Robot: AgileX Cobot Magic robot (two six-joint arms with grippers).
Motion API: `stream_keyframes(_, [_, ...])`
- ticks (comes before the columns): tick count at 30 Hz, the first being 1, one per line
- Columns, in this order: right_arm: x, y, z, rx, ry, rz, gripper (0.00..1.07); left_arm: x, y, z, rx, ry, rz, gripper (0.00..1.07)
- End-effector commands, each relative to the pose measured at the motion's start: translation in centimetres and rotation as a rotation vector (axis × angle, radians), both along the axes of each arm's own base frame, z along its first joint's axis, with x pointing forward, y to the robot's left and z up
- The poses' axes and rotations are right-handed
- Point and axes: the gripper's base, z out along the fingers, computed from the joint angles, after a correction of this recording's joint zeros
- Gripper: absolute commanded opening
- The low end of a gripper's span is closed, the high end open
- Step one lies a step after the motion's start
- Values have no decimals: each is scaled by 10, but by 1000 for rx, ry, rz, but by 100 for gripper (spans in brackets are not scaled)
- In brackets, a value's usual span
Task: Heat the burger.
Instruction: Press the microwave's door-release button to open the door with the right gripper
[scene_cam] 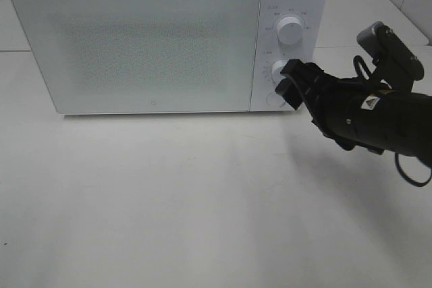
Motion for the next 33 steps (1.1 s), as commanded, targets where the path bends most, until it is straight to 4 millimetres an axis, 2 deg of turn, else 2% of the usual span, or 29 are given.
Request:
stream_keyframes(1, [-8, -12, 5, -209, 56, 190, 74, -3, 0, 1, -12, -41, 7, 101])
stream_keyframes(2, [-11, -18, 8, -313, 120, 294, 74, -3, 0, 1, -12, -41, 7, 101])
stream_keyframes(3, [-11, -18, 8, -313, 120, 294, 74, -3, 0, 1, -12, -41, 7, 101])
stream_keyframes(5, [-14, -22, 16, -440, 215, 432, 74, -3, 0, 1, -12, -41, 7, 101])
stream_keyframes(8, [-16, -25, 26, -527, 282, 516, 74, -3, 0, 1, -12, -41, 7, 101])
stream_keyframes(12, [-22, -29, 39, -581, 343, 557, 74, -3, 0, 1, -12, -41, 7, 101])
stream_keyframes(14, [-31, -33, 52, -595, 395, 572, 74, -3, 0, 1, -12, -41, 7, 101])
stream_keyframes(18, [-44, -38, 65, -597, 413, 576, 74, -3, 0, 1, -12, -41, 7, 101])
stream_keyframes(20, [-59, -44, 78, -599, 425, 579, 74, -3, 0, 1, -12, -41, 7, 101])
stream_keyframes(21, [-59, -44, 78, -599, 425, 579, 74, -3, 0, 1, -12, -41, 7, 101])
stream_keyframes(22, [-71, -49, 88, -599, 425, 579, 74, -3, 0, 1, -12, -41, 7, 101])
stream_keyframes(24, [-76, -51, 91, -598, 422, 579, 74, -3, 0, 1, -12, -41, 7, 101])
stream_keyframes(26, [-95, -59, 107, -604, 378, 575, 74, -3, 0, 1, -12, -41, 7, 101])
stream_keyframes(27, [-95, -59, 107, -604, 378, 575, 74, -3, 0, 1, -12, -41, 7, 101])
stream_keyframes(28, [-103, -63, 113, -605, 346, 574, 74, -3, 0, 1, -12, -41, 7, 101])
stream_keyframes(29, [-120, -70, 126, -606, 269, 563, 74, -3, 0, 1, -12, -41, 7, 101])
stream_keyframes(30, [-120, -70, 126, -606, 269, 563, 74, -3, 0, 1, -12, -41, 7, 101])
stream_keyframes(31, [-129, -73, 132, -606, 225, 554, 74, -3, 0, 1, -12, -41, 7, 101])
stream_keyframes(32, [-146, -81, 142, -607, 149, 534, 74, -3, 0, 1, -12, -41, 7, 101])
stream_keyframes(33, [-146, -81, 142, -607, 149, 534, 74, -3, 0, 1, -12, -41, 7, 101])
